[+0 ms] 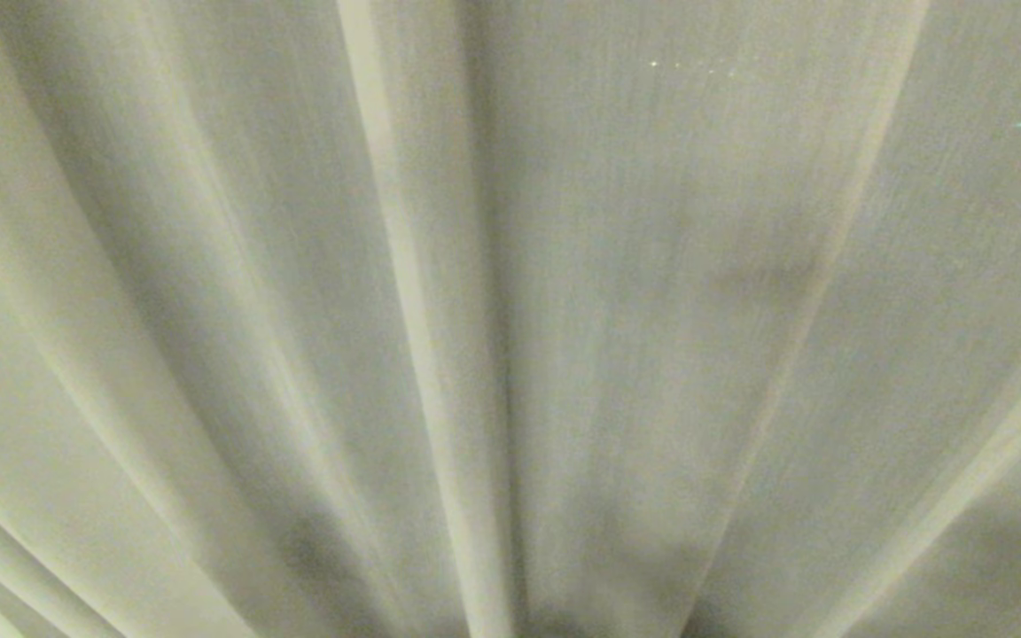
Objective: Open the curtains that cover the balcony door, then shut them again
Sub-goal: Close the outer curtains on both sides
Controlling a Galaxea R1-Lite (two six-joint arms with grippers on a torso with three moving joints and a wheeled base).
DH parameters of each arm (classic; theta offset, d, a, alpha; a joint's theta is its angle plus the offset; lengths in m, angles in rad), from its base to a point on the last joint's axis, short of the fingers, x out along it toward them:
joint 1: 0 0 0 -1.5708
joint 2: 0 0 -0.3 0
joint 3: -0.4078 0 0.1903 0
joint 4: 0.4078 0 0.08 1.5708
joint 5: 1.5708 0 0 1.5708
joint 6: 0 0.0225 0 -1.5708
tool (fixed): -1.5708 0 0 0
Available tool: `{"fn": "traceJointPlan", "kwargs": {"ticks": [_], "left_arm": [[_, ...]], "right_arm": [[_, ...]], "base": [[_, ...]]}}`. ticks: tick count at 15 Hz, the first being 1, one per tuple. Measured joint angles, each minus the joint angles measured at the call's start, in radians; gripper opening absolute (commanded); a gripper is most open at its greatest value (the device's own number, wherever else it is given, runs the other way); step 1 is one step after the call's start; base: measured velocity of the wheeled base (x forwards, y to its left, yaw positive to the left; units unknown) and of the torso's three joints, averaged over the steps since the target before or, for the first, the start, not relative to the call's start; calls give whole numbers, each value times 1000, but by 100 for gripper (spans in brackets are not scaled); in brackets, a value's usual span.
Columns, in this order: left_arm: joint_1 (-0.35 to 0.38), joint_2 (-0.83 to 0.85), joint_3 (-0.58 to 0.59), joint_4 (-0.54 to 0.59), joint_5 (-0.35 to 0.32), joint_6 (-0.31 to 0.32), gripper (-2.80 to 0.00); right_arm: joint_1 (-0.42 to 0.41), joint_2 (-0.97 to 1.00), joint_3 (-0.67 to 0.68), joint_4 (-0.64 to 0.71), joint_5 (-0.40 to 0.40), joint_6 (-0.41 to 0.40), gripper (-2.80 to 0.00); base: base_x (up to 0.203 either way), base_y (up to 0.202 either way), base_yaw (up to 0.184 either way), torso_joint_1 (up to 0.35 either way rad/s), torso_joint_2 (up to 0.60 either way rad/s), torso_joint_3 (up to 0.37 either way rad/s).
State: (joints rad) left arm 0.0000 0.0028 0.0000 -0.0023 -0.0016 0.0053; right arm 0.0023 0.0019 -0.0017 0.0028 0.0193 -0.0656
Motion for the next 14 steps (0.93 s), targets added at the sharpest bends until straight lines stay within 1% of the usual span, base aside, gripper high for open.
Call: {"fn": "traceJointPlan", "kwargs": {"ticks": [14], "left_arm": [[0,-1,0,0,0,-1,0]], "right_arm": [[0,0,0,0,0,0,-280]], "base": [[0,-191,1,2,2,3]]}}
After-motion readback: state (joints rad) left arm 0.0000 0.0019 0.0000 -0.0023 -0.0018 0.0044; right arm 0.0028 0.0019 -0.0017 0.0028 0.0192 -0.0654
